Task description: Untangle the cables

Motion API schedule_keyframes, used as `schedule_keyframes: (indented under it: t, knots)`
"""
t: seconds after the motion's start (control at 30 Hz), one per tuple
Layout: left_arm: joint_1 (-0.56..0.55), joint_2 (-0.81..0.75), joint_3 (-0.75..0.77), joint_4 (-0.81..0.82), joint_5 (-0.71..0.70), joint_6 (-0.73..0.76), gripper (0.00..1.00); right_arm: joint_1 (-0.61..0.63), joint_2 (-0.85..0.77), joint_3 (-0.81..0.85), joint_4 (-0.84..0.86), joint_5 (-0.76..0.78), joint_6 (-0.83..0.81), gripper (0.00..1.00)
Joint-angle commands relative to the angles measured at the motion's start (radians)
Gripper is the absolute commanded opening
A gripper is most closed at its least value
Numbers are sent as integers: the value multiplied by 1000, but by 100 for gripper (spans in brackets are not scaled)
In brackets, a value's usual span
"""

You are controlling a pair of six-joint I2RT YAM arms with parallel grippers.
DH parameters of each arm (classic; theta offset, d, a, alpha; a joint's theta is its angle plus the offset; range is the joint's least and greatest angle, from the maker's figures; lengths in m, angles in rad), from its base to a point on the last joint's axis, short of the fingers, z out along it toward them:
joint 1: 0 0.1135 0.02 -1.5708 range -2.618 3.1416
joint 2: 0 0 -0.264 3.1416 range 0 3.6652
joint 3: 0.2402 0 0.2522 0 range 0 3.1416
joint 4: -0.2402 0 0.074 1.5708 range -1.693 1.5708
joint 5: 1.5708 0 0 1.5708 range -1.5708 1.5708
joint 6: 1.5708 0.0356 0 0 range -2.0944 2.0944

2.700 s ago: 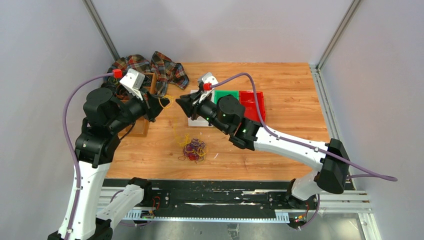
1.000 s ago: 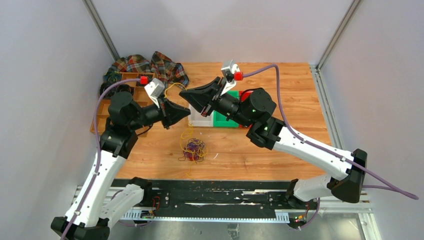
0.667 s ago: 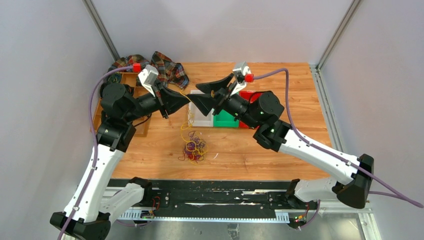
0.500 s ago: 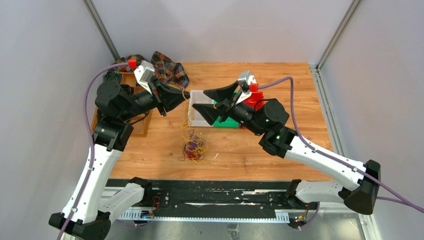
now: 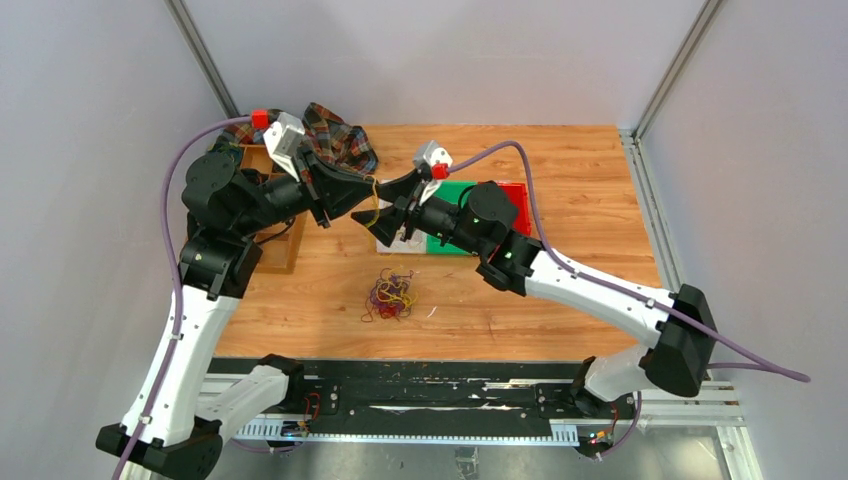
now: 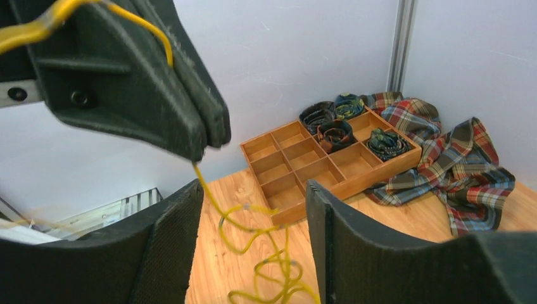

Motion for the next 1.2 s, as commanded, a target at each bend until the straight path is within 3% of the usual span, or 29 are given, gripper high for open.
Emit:
schedule_keyframes:
  t: [0.0, 0.23, 1.0, 1.17]
  knots:
    - [-8, 16, 44, -8, 31, -30, 1, -13, 46, 76, 56, -10, -25, 58]
    - [-9, 30, 80, -11, 43, -40, 1, -36, 107, -42, 146, 30, 62, 46]
    - [-8, 36, 277, 1, 70, -56, 0, -50, 131, -394, 290, 163, 218, 32]
    - [-8, 41, 326, -32, 58, -9, 1, -50, 123, -452, 319, 169, 246, 17]
